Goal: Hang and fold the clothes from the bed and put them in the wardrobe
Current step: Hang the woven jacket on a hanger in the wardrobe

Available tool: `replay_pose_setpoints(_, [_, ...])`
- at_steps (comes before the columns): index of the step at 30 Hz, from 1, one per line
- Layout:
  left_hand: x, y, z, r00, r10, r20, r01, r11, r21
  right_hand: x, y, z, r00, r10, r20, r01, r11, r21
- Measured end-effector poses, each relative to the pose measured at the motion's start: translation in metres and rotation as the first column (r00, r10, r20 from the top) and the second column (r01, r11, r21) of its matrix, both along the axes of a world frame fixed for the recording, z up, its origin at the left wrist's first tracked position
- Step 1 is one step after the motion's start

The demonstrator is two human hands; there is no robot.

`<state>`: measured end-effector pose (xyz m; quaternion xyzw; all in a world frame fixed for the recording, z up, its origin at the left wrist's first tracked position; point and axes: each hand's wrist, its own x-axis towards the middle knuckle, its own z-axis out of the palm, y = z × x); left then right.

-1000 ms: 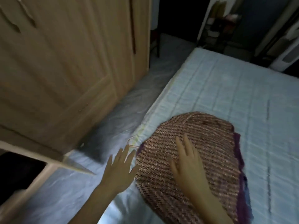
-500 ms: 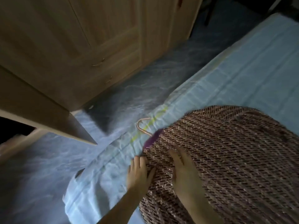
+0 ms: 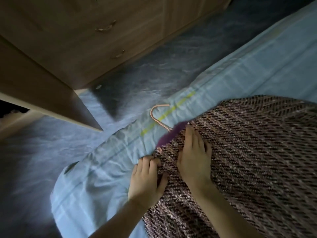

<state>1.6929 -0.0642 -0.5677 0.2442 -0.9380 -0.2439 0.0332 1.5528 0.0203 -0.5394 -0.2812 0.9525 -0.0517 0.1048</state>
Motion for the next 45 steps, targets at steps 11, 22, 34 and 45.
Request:
replay_pose_setpoints(11, [0.000, 0.002, 0.010, 0.988, 0.126, -0.092, -0.110, 0.980, 0.166, -0.035, -0.027, 0.032, 0.999, 0.042, 0.001, -0.042, 0.995, 0.091])
replay_pose_setpoints(22, [-0.013, -0.008, 0.044, 0.995, 0.080, 0.065, -0.100, 0.908, 0.407, -0.018, -0.005, 0.054, 0.903, -0.063, 0.425, 0.165, 0.964, -0.208])
replay_pose_setpoints(34, [0.004, 0.046, 0.114, 0.977, -0.205, -0.062, 0.171, 0.571, 0.803, 0.048, 0.061, 0.117, 0.841, -0.275, 0.465, 0.473, 0.792, -0.387])
replay_pose_setpoints(45, [-0.089, 0.040, 0.247, 0.841, -0.438, -0.317, 0.507, 0.842, 0.184, 0.042, 0.135, 0.261, 0.846, -0.155, 0.510, 0.348, 0.886, -0.307])
